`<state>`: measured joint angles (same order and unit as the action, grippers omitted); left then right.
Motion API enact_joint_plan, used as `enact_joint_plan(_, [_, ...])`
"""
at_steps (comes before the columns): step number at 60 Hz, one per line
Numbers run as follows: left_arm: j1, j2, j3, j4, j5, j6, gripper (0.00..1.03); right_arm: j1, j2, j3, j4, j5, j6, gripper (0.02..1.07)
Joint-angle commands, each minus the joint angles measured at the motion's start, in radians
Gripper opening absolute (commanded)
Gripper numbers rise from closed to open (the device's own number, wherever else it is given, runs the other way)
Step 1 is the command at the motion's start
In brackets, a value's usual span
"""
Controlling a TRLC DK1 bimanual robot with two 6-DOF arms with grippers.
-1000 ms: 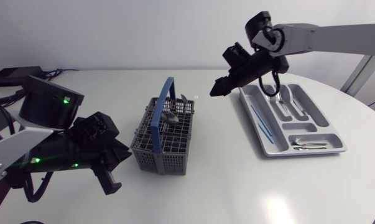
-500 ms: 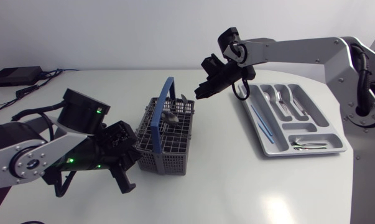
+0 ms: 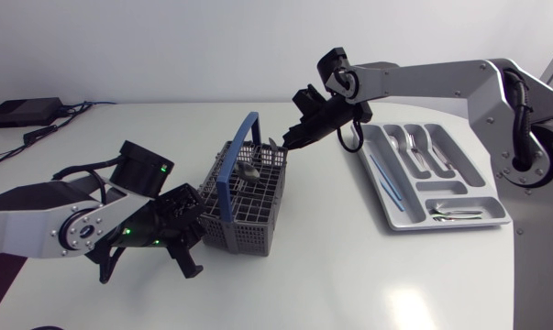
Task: Unload the cutlery basket into the drawer organizer.
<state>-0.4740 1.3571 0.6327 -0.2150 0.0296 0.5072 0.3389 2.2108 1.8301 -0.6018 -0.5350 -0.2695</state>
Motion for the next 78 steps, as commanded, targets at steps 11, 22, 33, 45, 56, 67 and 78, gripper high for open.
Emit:
enact_joint_plan(11, [0.084, 0.027, 0.015, 0.043, -0.008, 0.063, 0.11, 0.06, -0.111, -0.16, -0.012, -0.037, -0.02, 0.08])
enact_joint_plan(22, [0.158, 0.063, 0.016, 0.083, 0.004, 0.105, 0.11, 0.094, -0.198, -0.285, 0.011, -0.037, -0.023, 0.08])
enact_joint_plan(33, [0.215, 0.111, 0.039, 0.114, 0.035, 0.134, 0.11, 0.124, -0.303, -0.428, 0.034, -0.026, -0.022, 0.08])
enact_joint_plan(45, [0.262, 0.175, 0.102, 0.126, 0.062, 0.143, 0.11, 0.134, -0.419, -0.557, 0.057, -0.003, -0.019, 0.08])
enact_joint_plan(56, [0.293, 0.139, 0.081, 0.12, 0.078, 0.163, 0.11, 0.124, -0.566, -0.686, 0.131, 0.107, -0.033, 0.08])
enact_joint_plan(67, [0.356, 0.02, 0.033, 0.071, 0.138, 0.189, 0.11, 0.109, -0.715, -0.772, 0.151, 0.122, -0.074, 0.23])
enact_joint_plan(78, [0.371, -0.098, 0.019, -0.003, 0.17, 0.192, 0.12, 0.103, -0.793, -0.801, 0.152, 0.129, -0.099, 0.38])
